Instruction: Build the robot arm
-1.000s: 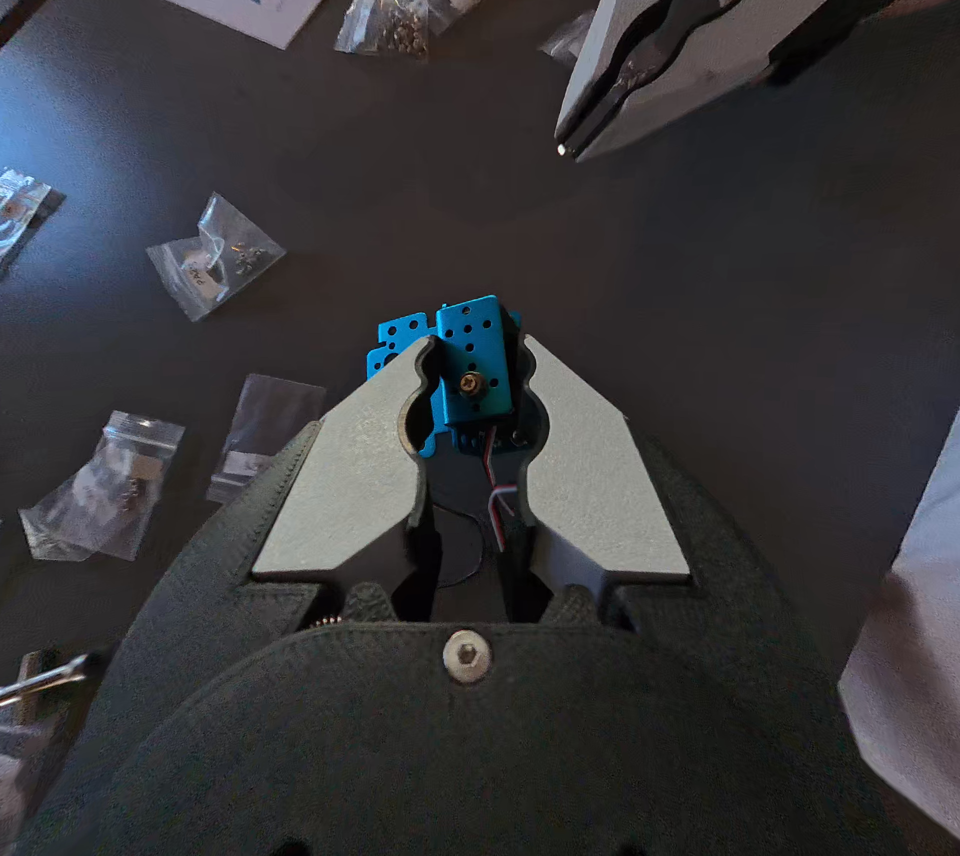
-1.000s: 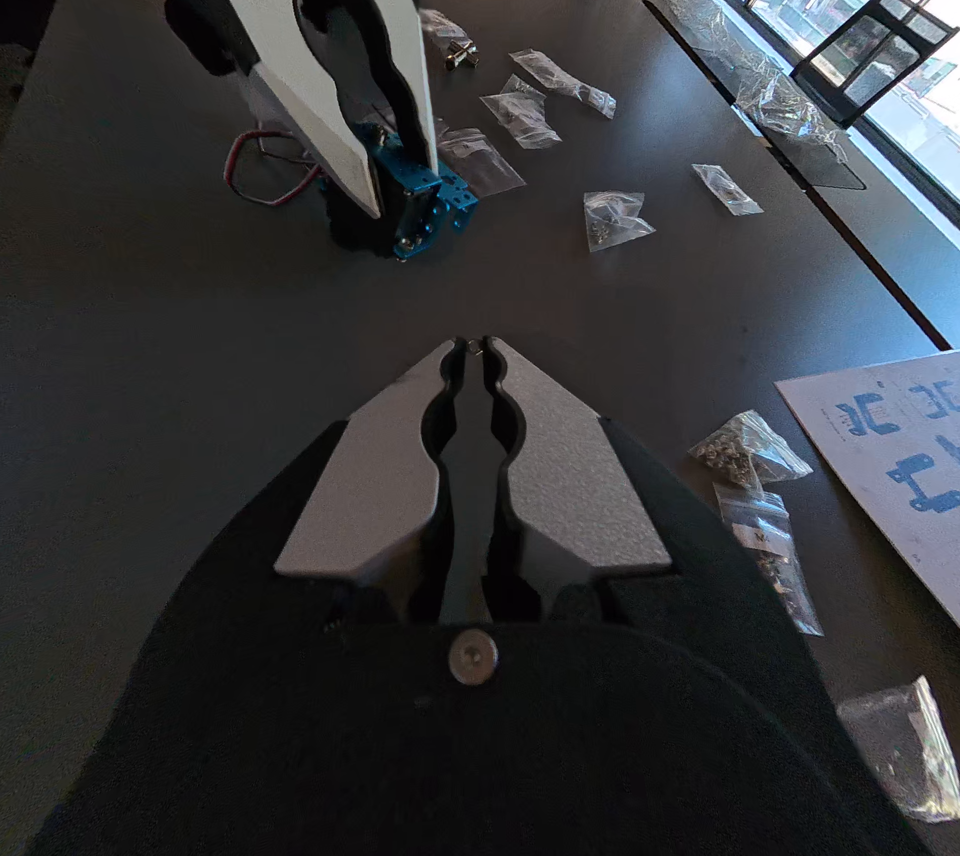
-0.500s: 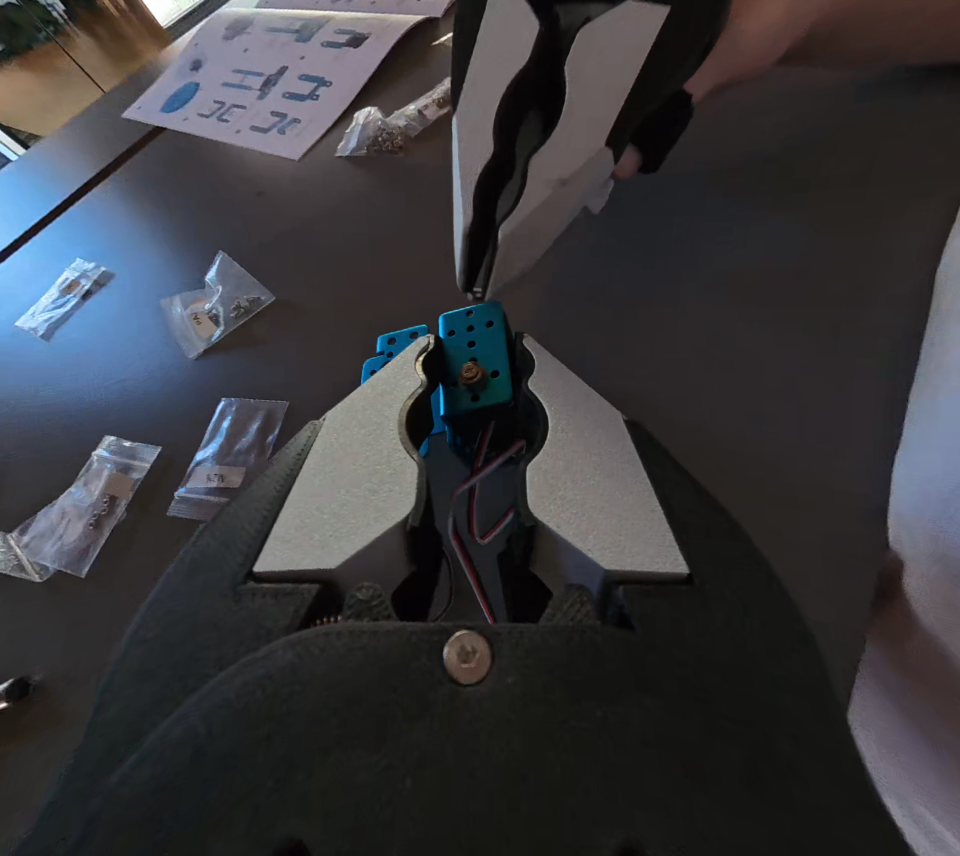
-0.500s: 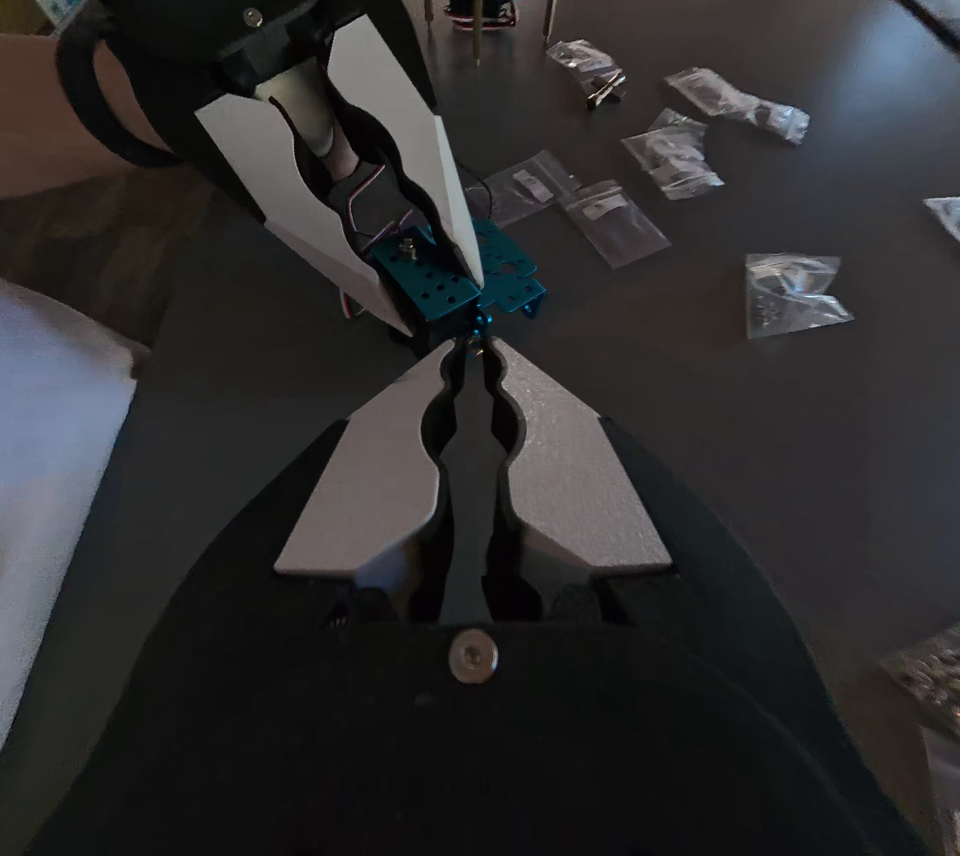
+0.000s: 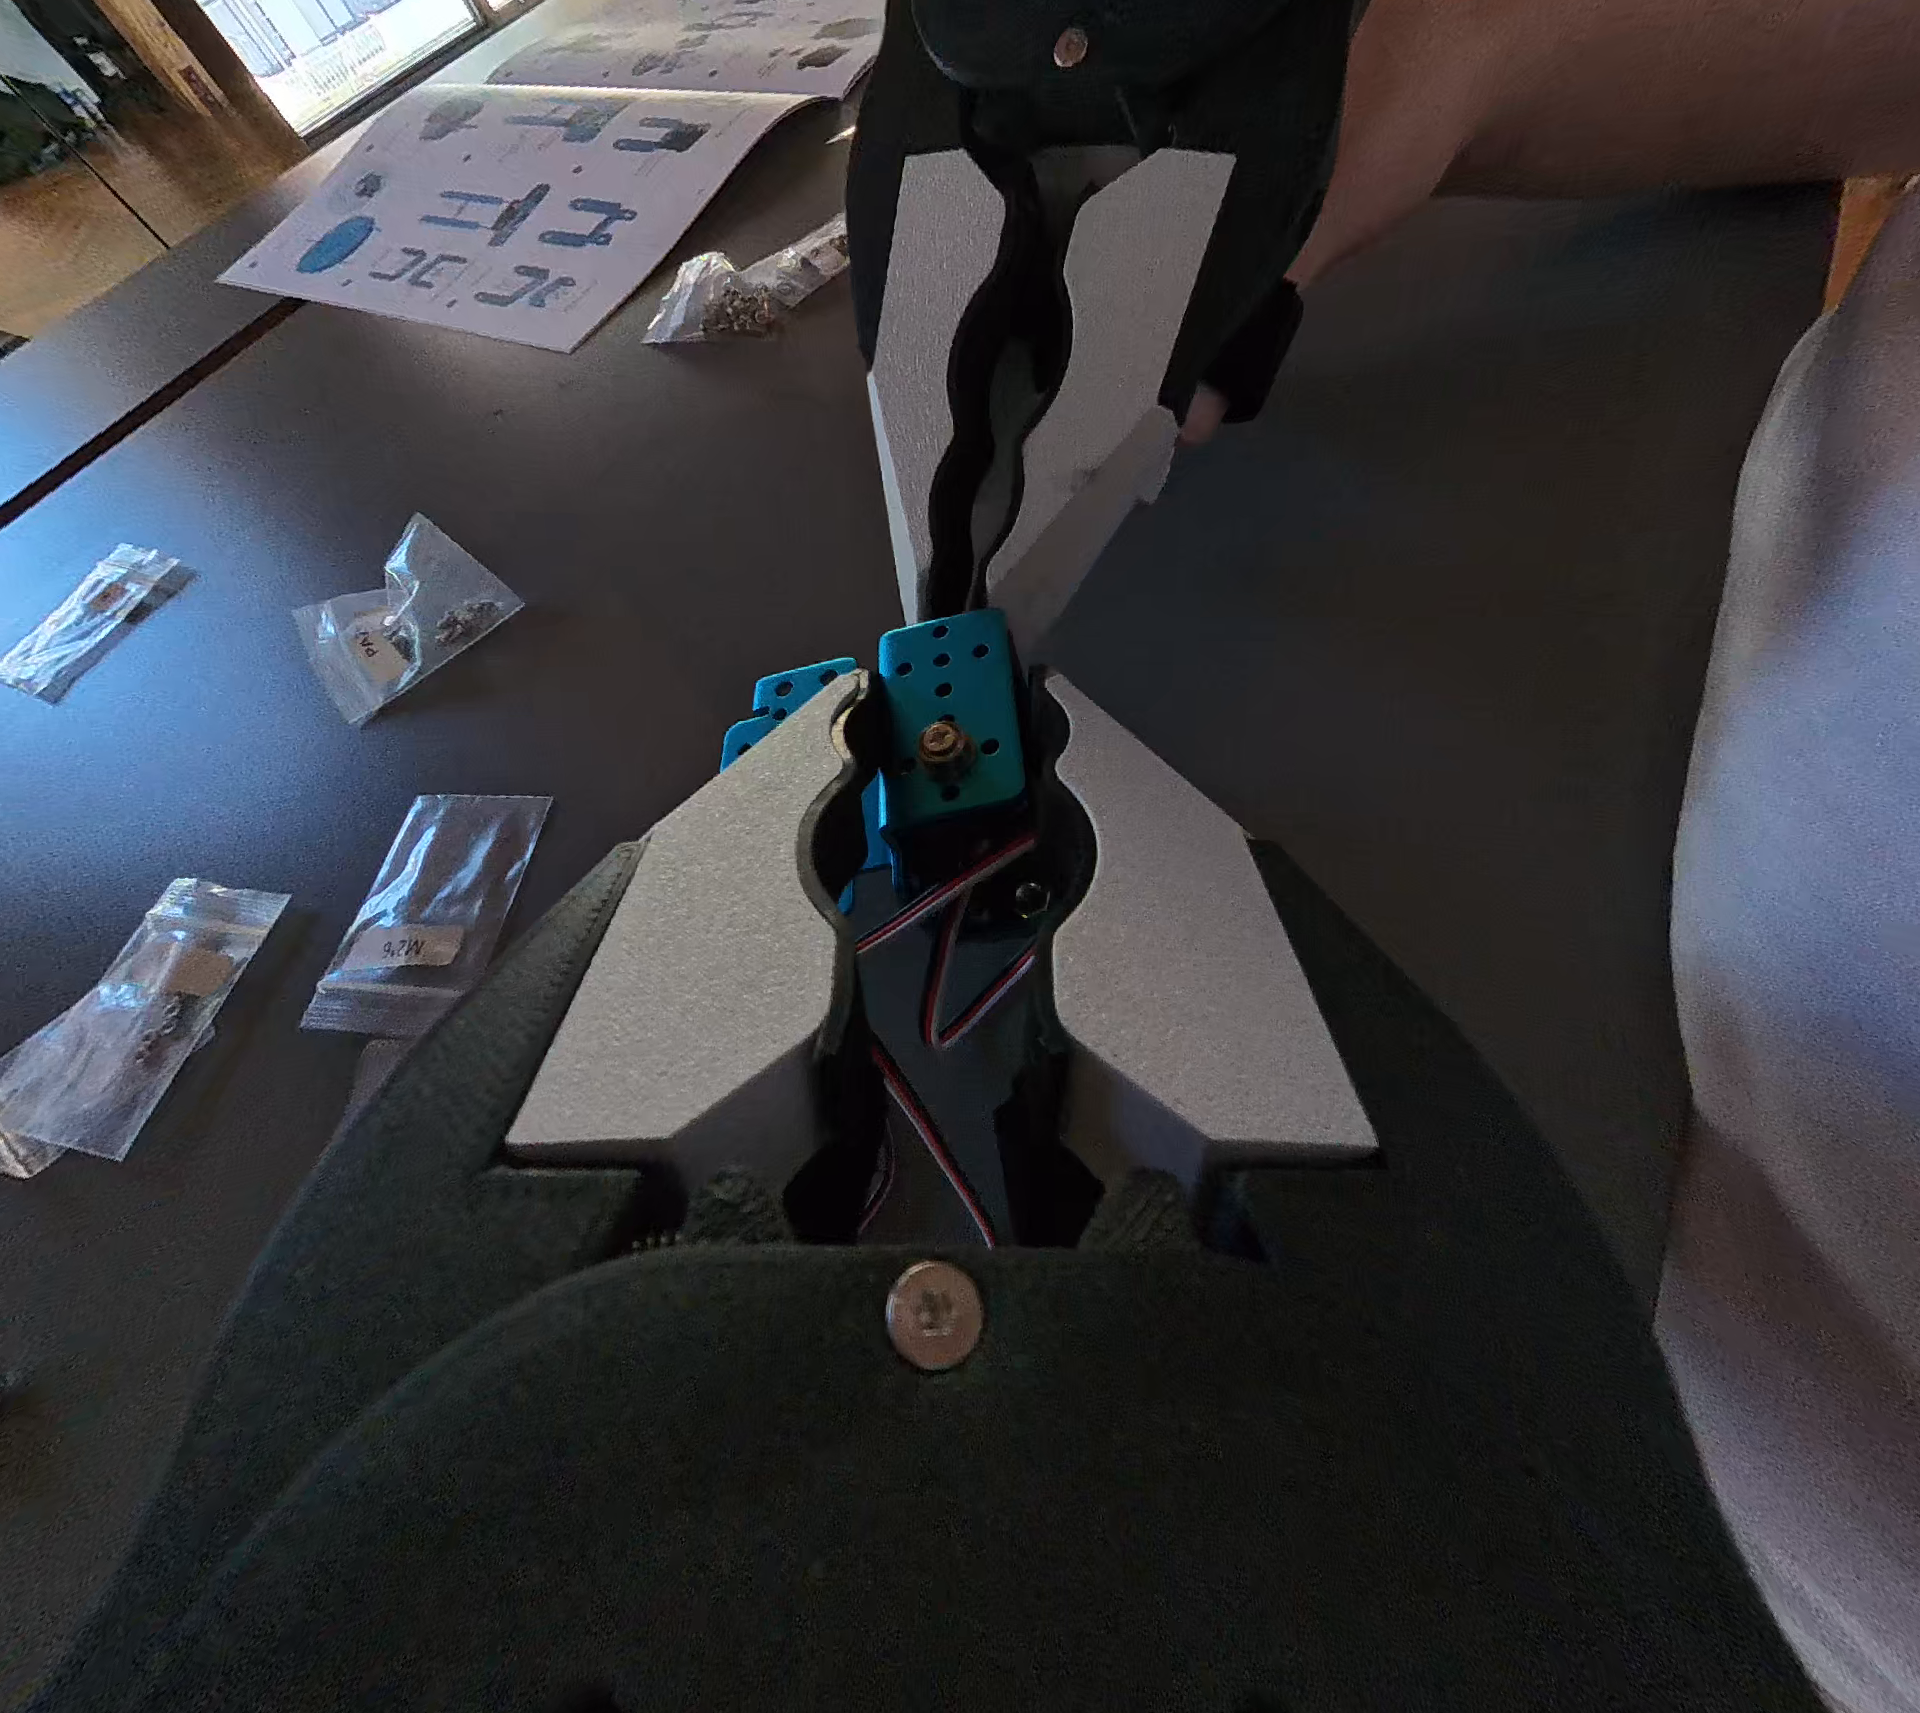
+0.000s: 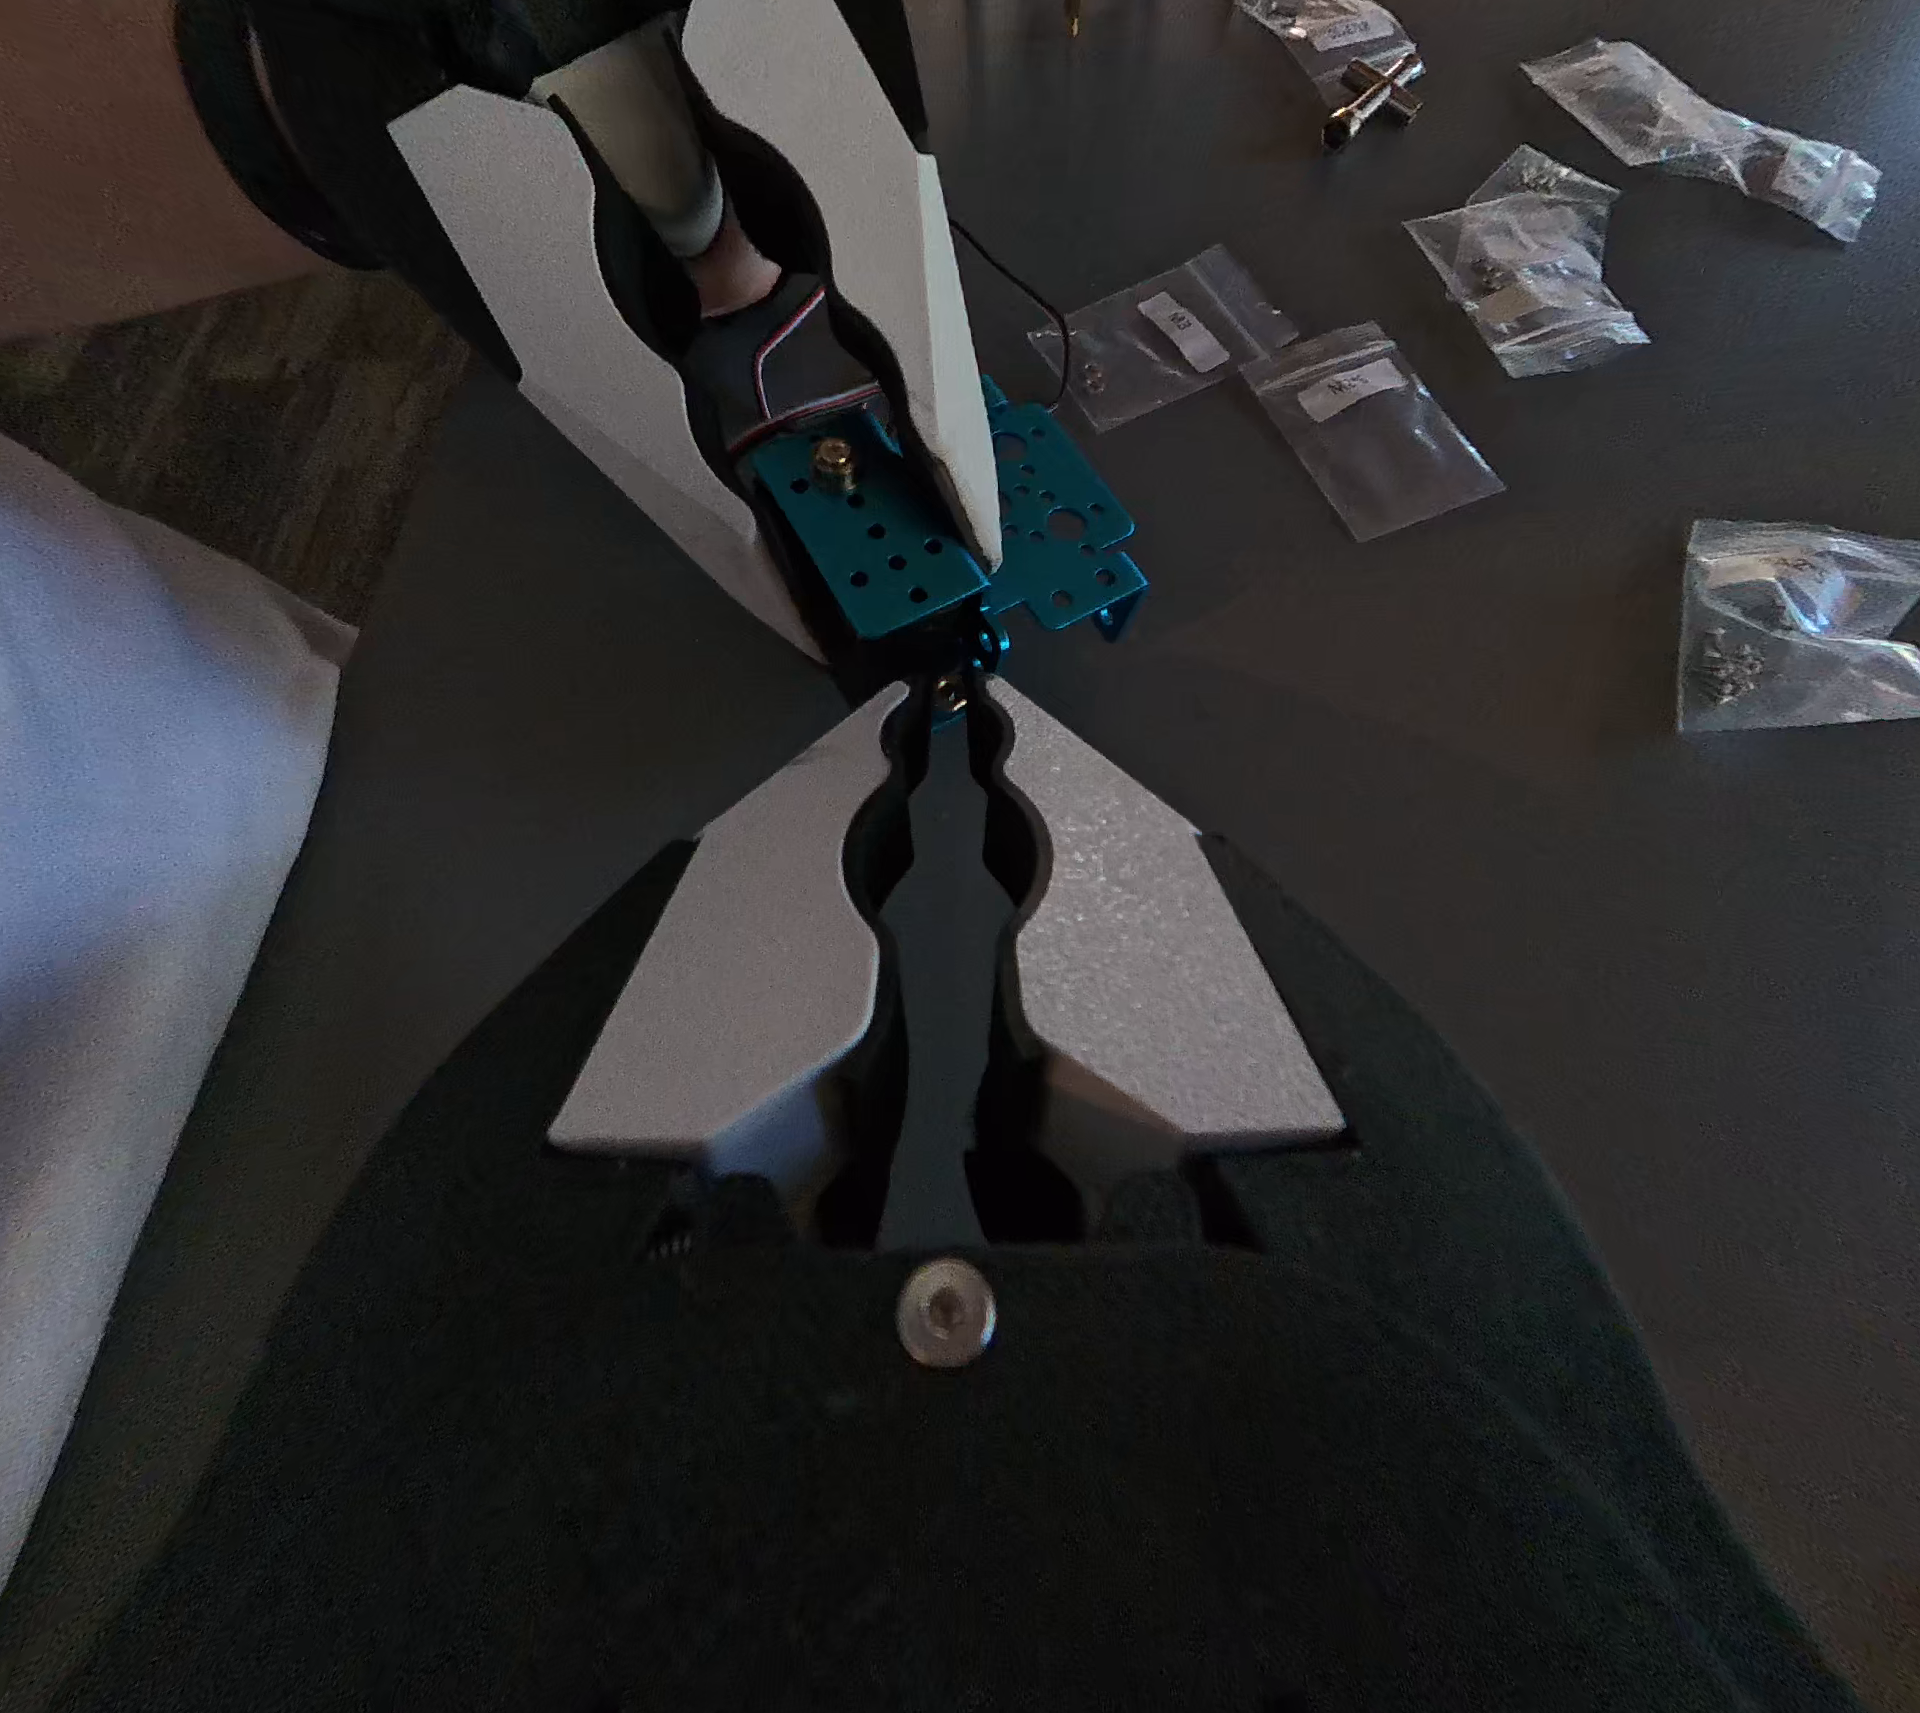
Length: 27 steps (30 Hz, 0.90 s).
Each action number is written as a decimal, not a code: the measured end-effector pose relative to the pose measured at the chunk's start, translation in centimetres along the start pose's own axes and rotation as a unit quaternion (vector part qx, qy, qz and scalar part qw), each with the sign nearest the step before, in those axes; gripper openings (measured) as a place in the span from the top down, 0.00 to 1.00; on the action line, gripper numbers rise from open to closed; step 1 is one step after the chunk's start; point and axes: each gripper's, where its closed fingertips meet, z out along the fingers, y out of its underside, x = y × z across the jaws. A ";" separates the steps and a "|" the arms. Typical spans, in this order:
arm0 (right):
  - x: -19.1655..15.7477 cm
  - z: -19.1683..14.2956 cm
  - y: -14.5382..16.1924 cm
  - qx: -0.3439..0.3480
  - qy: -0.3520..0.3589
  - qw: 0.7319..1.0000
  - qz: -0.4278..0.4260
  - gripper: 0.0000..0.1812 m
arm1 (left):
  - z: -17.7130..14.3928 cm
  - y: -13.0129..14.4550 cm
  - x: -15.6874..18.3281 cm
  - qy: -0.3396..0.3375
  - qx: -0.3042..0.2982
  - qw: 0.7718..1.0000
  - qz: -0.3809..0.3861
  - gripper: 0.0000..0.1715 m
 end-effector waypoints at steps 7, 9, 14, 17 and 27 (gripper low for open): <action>-0.3 0.3 0.1 0.022 -0.008 1.000 0.018 0.96 | -0.1 0.0 0.2 0.006 0.001 1.000 0.003 0.84; -0.4 0.2 0.1 0.024 -0.008 1.000 0.017 0.96 | -0.1 0.0 0.3 0.008 0.002 1.000 0.003 0.84; -0.5 0.2 0.1 0.024 -0.011 1.000 0.015 0.96 | -0.1 0.0 0.3 0.015 0.002 1.000 0.000 0.84; -0.6 0.2 0.1 0.024 -0.014 1.000 0.012 0.96 | -0.2 0.0 0.4 0.016 0.003 1.000 0.001 0.84; -1.0 0.4 -0.1 0.025 -0.018 1.000 -0.002 0.96 | -0.6 0.1 0.8 0.033 0.012 0.999 0.034 0.84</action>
